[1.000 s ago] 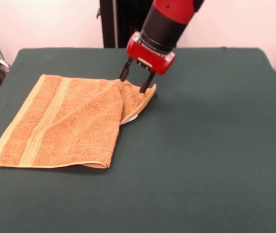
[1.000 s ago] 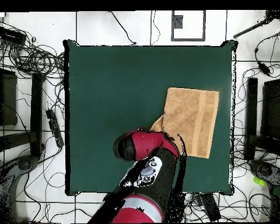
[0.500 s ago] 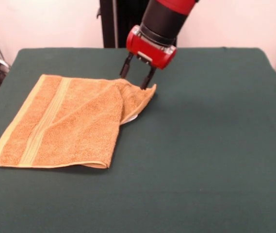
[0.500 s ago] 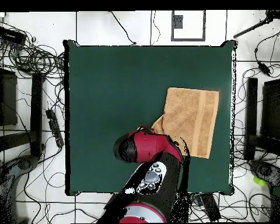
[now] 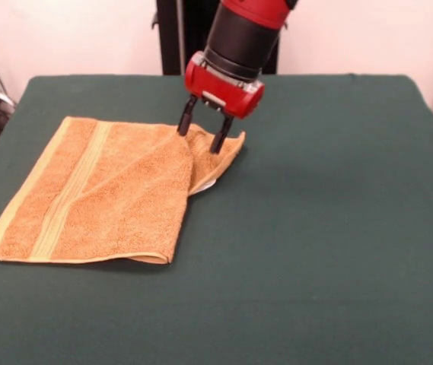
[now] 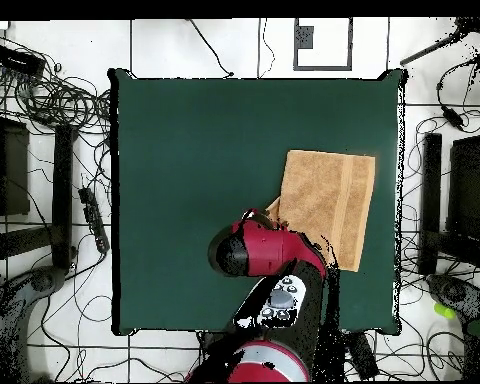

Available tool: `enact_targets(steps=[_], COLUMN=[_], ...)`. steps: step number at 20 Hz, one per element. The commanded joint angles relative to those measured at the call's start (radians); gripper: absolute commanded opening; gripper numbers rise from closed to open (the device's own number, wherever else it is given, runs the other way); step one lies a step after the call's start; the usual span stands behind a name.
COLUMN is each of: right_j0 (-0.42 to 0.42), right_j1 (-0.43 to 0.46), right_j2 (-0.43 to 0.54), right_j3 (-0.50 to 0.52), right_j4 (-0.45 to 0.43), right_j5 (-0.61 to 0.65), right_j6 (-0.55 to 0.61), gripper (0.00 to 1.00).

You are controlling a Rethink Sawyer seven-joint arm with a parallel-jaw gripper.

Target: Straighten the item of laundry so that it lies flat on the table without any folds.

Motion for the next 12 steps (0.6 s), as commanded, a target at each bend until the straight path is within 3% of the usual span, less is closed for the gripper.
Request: enact_targets(steps=[1,8,12], right_j0=[0.01,0.011,0.046], right_j1=[0.052,0.079,0.068], right_j2=[0.106,0.094,0.068], right_j3=[0.073,0.06,0.055], right_j4=[0.053,0.066,0.089], right_j5=[-0.073,-0.097,-0.039], right_j6=[0.175,0.188,0.201], gripper=[1.0,1.0,1.0])
